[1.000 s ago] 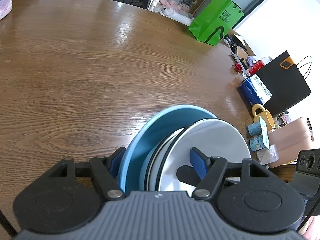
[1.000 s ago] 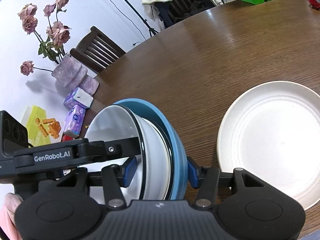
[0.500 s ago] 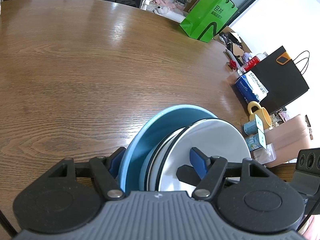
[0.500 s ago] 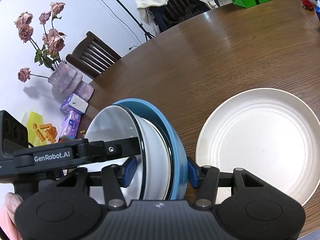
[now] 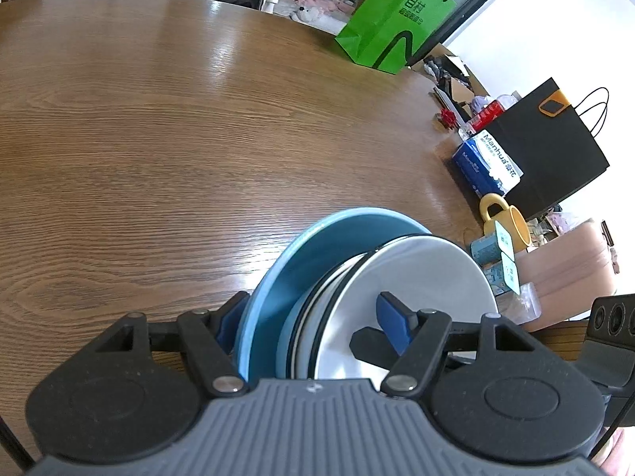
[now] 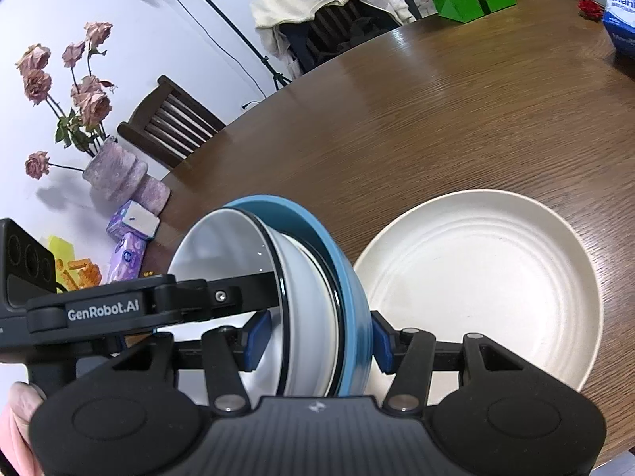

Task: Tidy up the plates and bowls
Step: 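Lower the bowl stack with both grippers onto the cream plate stack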

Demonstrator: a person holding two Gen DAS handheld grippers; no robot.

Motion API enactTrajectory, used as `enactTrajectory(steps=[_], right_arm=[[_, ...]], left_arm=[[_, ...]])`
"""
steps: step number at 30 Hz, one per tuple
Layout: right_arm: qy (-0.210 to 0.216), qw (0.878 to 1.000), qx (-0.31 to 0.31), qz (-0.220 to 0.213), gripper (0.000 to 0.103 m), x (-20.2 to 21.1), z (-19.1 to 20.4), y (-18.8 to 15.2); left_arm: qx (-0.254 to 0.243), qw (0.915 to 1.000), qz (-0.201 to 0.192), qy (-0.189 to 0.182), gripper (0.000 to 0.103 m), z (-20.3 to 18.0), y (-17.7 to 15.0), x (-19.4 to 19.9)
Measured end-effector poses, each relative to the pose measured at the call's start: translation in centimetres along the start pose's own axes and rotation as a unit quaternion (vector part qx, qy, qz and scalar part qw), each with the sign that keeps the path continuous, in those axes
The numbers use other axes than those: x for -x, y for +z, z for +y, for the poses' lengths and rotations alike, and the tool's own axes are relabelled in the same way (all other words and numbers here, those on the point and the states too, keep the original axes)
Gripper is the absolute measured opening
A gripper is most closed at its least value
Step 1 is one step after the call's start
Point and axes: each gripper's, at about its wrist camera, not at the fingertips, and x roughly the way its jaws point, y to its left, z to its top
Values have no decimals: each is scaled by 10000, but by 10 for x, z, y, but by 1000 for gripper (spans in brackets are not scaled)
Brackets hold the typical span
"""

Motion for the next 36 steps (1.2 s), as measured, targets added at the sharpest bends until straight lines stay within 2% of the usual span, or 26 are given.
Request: enactTrajectory(steps=[22, 36], right_arm=[[-147, 9999, -31, -13, 52, 15, -47, 22], [-210, 9996, 63, 169, 52, 10, -67, 36]], left_arm=[[66, 9999, 60, -110, 71, -38, 9, -42], [307, 9994, 110, -117, 71, -44, 11, -67]])
